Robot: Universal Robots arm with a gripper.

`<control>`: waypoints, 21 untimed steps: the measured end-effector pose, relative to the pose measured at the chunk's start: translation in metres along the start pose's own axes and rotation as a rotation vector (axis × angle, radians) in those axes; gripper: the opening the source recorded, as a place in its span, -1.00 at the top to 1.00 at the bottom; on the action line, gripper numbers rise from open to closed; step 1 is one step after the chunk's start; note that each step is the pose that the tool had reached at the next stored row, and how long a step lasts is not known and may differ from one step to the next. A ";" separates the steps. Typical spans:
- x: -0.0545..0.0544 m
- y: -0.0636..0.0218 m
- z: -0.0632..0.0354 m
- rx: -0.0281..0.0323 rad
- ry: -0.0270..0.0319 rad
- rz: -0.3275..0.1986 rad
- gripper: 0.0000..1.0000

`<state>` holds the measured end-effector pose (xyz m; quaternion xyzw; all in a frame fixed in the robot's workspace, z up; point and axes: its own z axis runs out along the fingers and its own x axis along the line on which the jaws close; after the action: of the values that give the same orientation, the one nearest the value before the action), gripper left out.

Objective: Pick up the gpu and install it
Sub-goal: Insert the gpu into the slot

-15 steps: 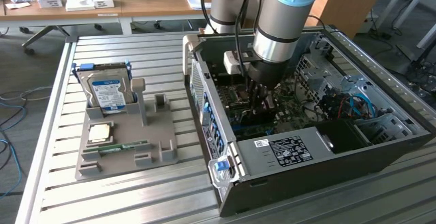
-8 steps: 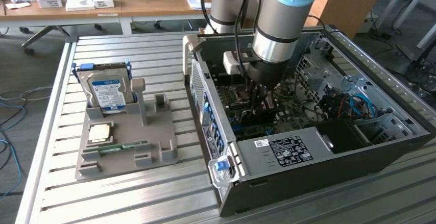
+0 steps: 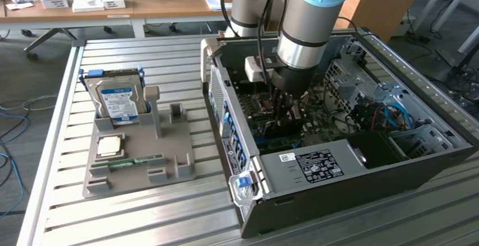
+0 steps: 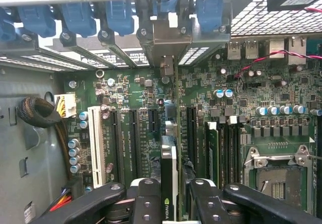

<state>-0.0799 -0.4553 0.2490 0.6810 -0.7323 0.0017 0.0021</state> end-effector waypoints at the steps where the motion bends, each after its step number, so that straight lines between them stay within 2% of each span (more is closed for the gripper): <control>1: 0.000 0.0000 0.0000 0.0000 0.0000 0.000 0.47; 6: 0.000 0.0000 0.0000 -0.0001 0.0000 0.000 0.47; 7: 0.000 0.0006 0.0001 -0.0018 -0.0007 0.001 0.47; 9: 0.000 0.0004 0.0002 0.0000 -0.0003 0.001 0.44; 12: 0.000 0.0001 0.0000 -0.0001 0.0001 0.000 0.10; 15: 0.000 0.0001 0.0000 -0.0001 -0.0001 0.000 -0.02; 16: 0.000 0.0001 0.0000 -0.0001 0.0000 0.000 -0.15; 21: 0.000 0.0001 -0.0032 -0.0002 0.0001 0.000 -0.15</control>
<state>-0.0799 -0.4553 0.2523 0.6810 -0.7323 0.0017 0.0022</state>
